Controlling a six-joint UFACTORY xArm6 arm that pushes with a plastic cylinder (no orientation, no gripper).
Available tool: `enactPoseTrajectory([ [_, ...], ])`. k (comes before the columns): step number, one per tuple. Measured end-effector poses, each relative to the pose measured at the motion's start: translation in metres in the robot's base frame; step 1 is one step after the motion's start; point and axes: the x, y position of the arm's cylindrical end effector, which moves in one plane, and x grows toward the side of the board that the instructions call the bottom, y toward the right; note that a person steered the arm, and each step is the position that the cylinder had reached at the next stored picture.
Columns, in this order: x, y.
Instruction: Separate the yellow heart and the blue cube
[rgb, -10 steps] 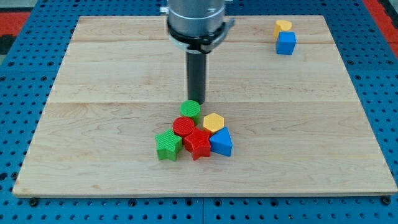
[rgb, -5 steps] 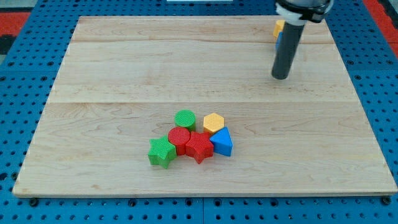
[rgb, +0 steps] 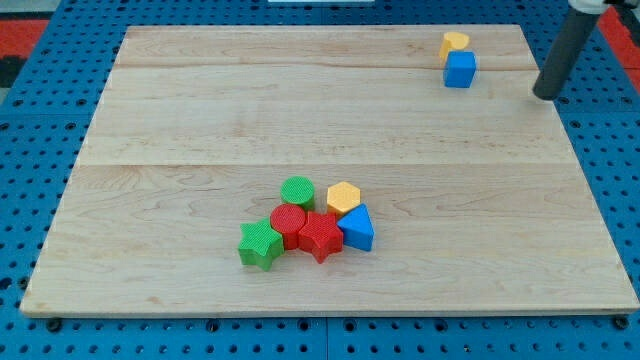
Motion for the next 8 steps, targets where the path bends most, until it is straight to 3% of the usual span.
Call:
enactPoseTrajectory([
  [2, -0.041, 0.045],
  [5, -0.124, 0.027],
  [8, -0.137, 0.007],
])
